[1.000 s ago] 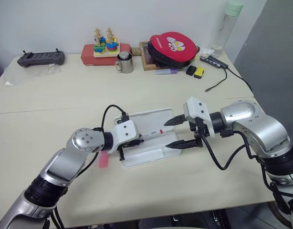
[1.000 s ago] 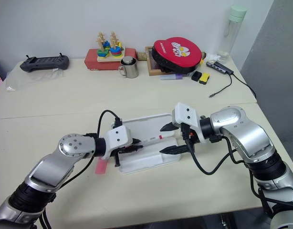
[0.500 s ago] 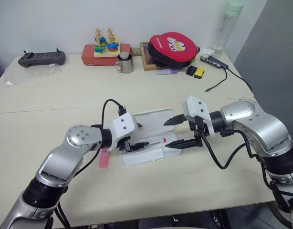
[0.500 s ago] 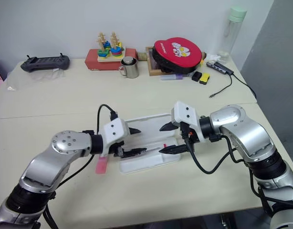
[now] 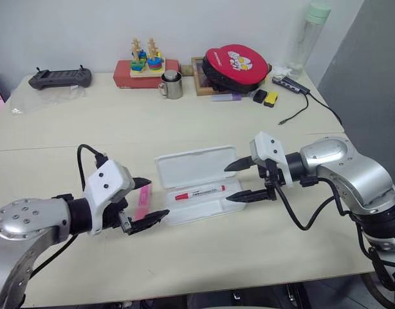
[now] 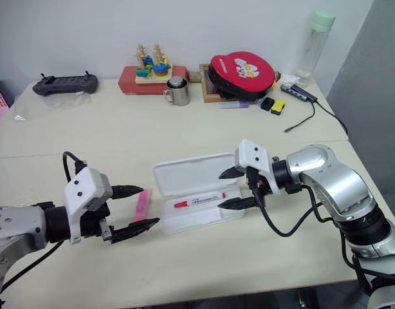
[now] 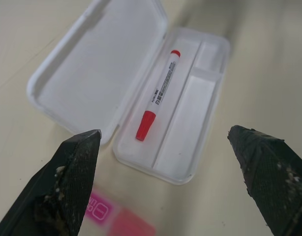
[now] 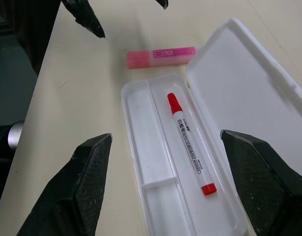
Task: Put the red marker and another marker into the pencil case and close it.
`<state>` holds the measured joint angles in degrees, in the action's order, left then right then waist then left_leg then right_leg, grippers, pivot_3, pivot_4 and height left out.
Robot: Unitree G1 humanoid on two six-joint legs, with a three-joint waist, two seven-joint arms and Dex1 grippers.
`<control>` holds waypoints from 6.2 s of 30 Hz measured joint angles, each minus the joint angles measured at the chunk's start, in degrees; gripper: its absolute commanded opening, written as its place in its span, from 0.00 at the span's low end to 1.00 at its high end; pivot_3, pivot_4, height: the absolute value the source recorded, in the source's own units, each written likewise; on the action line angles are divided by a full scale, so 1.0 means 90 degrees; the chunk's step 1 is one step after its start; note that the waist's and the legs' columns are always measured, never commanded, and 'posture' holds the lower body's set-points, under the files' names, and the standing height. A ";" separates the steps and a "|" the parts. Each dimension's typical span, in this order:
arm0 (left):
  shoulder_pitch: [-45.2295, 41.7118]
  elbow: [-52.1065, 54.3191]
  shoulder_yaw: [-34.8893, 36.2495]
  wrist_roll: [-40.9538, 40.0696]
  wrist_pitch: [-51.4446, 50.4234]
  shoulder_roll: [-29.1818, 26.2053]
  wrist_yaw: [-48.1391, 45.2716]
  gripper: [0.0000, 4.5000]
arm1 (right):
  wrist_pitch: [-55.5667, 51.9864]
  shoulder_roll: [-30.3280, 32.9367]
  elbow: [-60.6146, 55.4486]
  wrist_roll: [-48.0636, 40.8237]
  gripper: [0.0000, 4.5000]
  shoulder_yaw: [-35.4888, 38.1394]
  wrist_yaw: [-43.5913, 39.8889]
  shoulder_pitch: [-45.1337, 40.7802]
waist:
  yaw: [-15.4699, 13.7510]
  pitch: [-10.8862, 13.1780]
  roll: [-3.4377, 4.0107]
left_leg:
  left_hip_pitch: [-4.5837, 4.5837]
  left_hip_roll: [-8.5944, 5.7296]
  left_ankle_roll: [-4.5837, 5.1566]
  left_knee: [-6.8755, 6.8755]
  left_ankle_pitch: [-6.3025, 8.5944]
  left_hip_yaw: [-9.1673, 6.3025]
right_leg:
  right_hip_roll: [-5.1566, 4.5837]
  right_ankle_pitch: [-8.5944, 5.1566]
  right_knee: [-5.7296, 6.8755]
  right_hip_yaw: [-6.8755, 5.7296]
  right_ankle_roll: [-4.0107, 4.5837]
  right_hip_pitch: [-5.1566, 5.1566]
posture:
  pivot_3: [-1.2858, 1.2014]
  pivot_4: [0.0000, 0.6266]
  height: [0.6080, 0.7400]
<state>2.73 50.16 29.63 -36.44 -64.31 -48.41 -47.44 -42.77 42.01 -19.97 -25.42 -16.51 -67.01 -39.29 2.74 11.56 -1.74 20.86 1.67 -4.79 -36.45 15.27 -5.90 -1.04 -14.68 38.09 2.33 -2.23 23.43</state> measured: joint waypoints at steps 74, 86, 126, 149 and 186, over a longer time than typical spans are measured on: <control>-0.0564 -0.0900 -0.2482 0.1500 0.1976 -0.1817 -0.0100 0.27 | 0.0507 0.0290 0.0152 0.0202 0.83 0.0013 -0.0191 0.0199 | -0.0106 0.0021 0.0018 | 0.0014 -0.0003 0.0000 -0.0031 0.0001 0.0014 | -0.0002 0.0021 -0.0023 0.0009 -0.0011 -0.0006 | 0.52 0.24 1.00; -0.1978 -0.2177 -0.4881 0.2935 0.3767 -0.0992 -0.0574 0.27 | 0.0348 0.0322 0.0114 0.0172 0.83 0.0025 -0.0181 0.0149 | -0.0095 0.0024 0.0023 | 0.0042 -0.0002 0.0007 -0.0043 0.0005 0.0015 | 0.0002 0.0029 -0.0019 0.0011 0.0001 0.0014 | 0.52 0.24 1.00; -0.2848 -0.2347 -0.4413 0.2551 0.2495 0.0515 -0.0691 0.99 | 0.0191 0.0316 -0.0131 0.0180 0.83 0.0119 -0.0012 0.0245 | -0.0091 0.0023 0.0022 | 0.0039 -0.0002 0.0009 -0.0054 0.0005 0.0004 | 0.0004 0.0024 -0.0006 0.0006 -0.0012 0.0010 | 0.52 0.24 1.00; -0.2590 -0.1812 -0.4293 0.2028 0.2481 0.0083 -0.0586 0.99 | 0.0395 0.0291 0.0196 0.0349 0.83 0.0141 0.0097 0.0244 | -0.0097 0.0024 0.0022 | 0.0038 -0.0002 0.0009 -0.0054 0.0005 0.0004 | 0.0004 0.0031 -0.0006 0.0006 -0.0001 0.0009 | 0.52 0.24 1.00; -0.4118 -0.1569 -0.2666 0.0077 0.1078 -0.0889 -0.0163 0.99 | 0.3263 -0.0896 0.6828 0.2757 0.83 0.0276 0.1400 -0.1210 | 0.0061 0.0027 0.0020 | 0.0035 -0.0002 0.0007 -0.0051 0.0005 0.0015 | 0.0003 0.0040 -0.0003 0.0013 0.0010 0.0010 | 0.52 0.24 1.00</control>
<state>-34.34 36.04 5.63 -35.75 -54.61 -56.41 -48.92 -13.41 33.95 41.48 -0.61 -14.02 -54.40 -50.18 3.29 11.81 -1.56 21.18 1.65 -4.72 -36.92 15.31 -5.77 -1.01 -14.32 38.06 2.45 -2.14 23.52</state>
